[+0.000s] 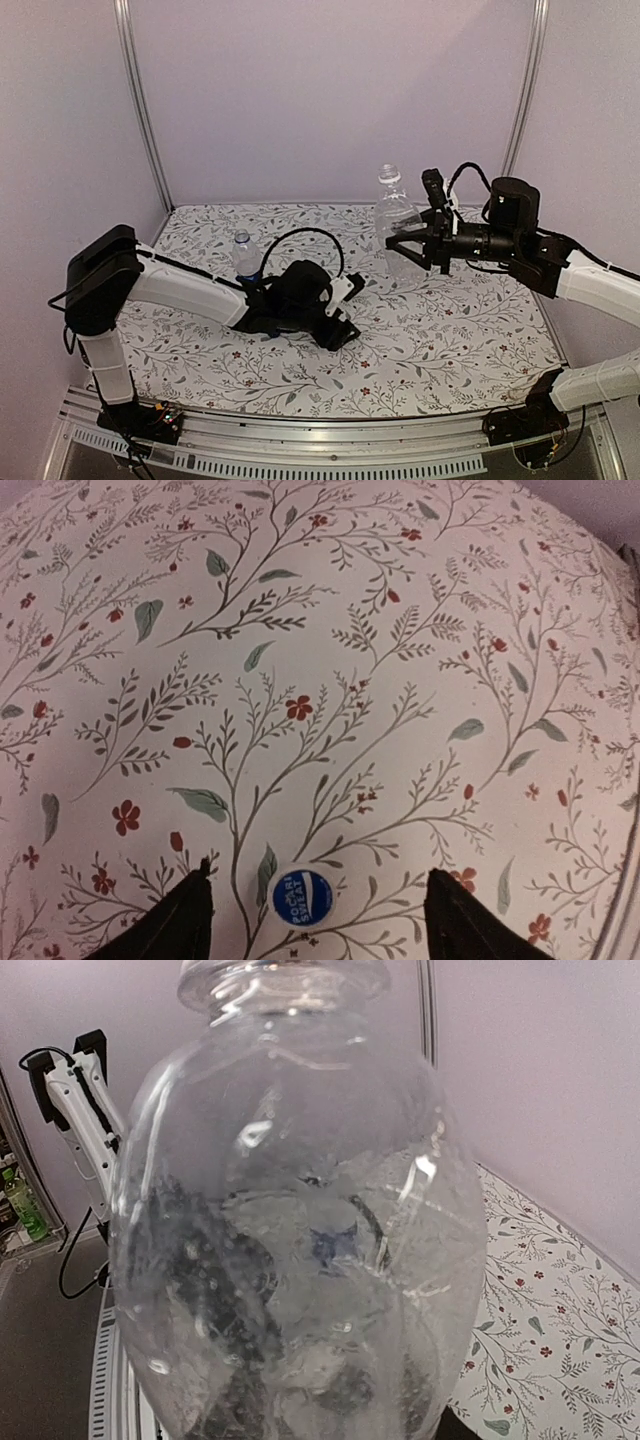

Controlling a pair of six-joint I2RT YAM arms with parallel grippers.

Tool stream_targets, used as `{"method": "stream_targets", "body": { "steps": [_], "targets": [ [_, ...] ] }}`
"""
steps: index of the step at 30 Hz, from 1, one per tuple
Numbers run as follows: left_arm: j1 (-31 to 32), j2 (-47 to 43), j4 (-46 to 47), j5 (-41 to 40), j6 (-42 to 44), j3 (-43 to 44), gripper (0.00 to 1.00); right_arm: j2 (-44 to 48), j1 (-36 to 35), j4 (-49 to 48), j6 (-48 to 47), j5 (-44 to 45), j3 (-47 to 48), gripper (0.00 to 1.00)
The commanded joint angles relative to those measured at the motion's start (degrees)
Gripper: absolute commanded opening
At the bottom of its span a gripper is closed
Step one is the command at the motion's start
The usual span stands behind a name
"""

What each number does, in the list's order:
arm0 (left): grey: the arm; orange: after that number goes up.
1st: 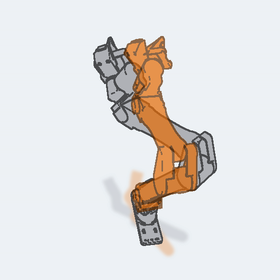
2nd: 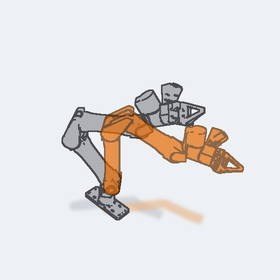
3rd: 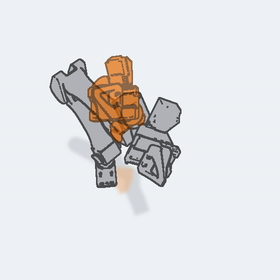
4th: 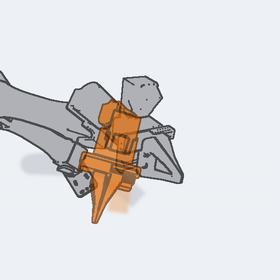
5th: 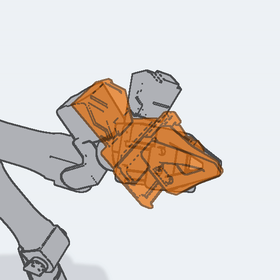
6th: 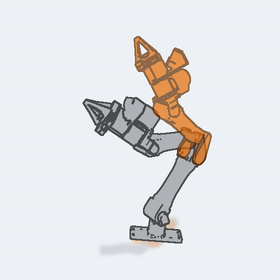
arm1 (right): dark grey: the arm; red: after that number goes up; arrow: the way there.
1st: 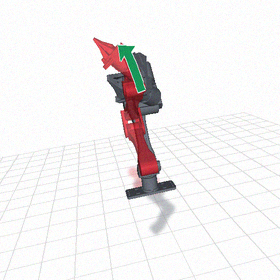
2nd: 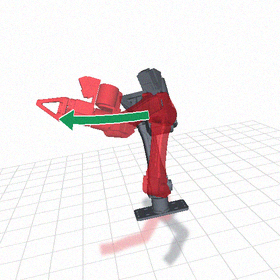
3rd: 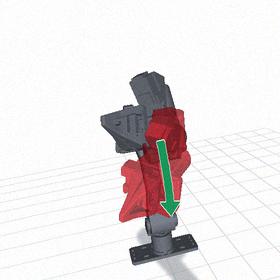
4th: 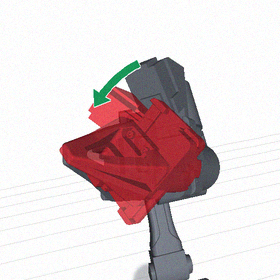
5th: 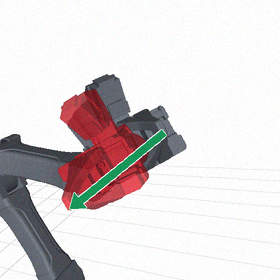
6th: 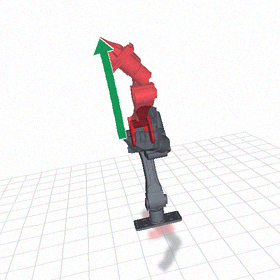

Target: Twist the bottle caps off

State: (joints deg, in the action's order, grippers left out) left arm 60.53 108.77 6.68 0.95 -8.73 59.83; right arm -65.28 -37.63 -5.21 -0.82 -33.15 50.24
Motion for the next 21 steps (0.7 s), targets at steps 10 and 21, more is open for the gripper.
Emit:
{"method": "stream_targets", "body": {
  "steps": [10, 21],
  "targets": [
    [-1.6, -26.5, -2.5, 3.9, 1.3, -1.6, 0.87, 2.2, 0.8, 0.9, -0.8, 0.8, -1.2, 0.45],
    [-3.8, -35.3, -0.8, 11.0, -1.4, 7.1, 0.91, -0.8, 0.8, 0.6, -2.3, -10.3, -0.3, 0.51]
  ]
}}
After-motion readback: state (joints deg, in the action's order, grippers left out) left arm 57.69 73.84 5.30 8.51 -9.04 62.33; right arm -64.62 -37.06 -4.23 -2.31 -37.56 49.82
